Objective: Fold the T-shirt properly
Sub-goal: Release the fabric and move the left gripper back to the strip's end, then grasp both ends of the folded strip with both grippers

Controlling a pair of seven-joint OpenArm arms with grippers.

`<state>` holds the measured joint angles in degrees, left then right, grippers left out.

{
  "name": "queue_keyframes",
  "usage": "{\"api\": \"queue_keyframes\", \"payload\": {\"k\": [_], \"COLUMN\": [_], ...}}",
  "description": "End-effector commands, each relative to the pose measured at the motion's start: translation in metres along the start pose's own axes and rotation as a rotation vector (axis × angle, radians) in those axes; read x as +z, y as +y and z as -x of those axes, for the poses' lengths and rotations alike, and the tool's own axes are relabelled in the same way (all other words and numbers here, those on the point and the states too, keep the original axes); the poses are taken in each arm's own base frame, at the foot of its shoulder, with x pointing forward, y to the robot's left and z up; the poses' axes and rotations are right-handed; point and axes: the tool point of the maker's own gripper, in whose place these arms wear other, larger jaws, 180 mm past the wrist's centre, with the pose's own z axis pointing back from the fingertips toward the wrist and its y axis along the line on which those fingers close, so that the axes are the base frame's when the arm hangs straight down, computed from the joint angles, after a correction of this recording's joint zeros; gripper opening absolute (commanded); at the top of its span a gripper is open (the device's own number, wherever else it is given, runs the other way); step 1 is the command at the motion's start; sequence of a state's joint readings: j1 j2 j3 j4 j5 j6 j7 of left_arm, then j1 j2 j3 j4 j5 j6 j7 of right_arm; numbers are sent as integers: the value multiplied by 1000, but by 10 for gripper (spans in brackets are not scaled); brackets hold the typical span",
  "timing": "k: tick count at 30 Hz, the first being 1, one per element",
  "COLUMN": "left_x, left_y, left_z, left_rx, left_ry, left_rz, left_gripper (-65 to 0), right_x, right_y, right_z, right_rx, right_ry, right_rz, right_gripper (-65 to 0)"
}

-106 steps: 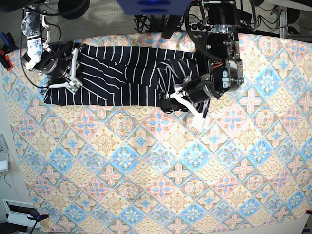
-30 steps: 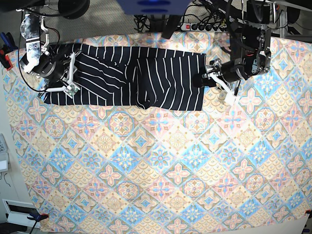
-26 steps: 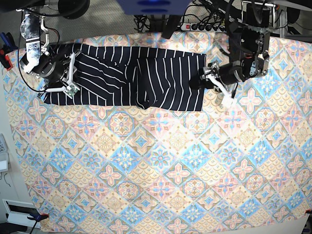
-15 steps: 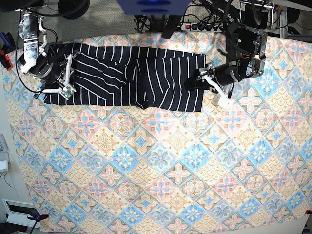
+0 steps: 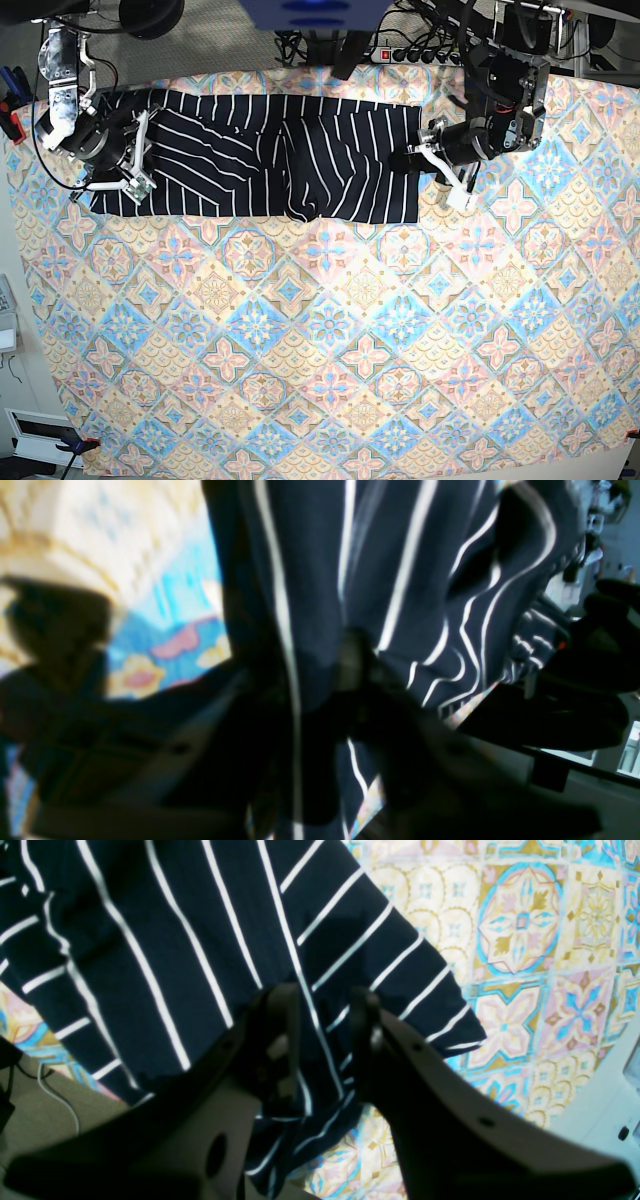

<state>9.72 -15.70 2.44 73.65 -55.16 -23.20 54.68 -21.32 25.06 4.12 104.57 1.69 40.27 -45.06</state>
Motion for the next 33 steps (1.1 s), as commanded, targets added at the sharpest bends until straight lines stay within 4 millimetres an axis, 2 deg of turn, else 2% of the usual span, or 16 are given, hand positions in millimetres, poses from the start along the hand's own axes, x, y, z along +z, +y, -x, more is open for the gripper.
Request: {"api": "queue_keyframes", "payload": {"k": [1, 7, 11, 15, 20, 25, 29, 33], "left_x": [0, 4, 26, 48, 56, 56, 55, 55], "left_y": [0, 3, 25, 47, 54, 55, 54, 54], "left_z": [-1, -12, -30, -39, -38, -37, -37, -36], "left_rx": [-18, -24, 11, 21, 16, 17, 17, 17], "left_ry": [23, -1, -72, -107, -101, -100, -97, -96], "left_rz": [-12, -19, -68, -123, -144, -144, -142, -142], "left_gripper": [-650, -650, -650, -650, -650, -650, -650, -650], "right_x": [5, 6, 14, 19, 20, 9, -5, -19], "right_y": [-9, -6, -6, -15, -8, -18, -22, -15], "right_z": [-6, -4, 8, 25, 11, -8, -8, 6], "right_rx": [10, 12, -3, -34, -146, -292, -414, -540], "right_ry": [-23, -19, 2, 57, -23, -116, -144, -142], "right_rz": [24, 19, 32, 54, -21, -92, -153, -219], "right_gripper": [-480, -480, -475, -400, -329, -325, -326, -326]}}
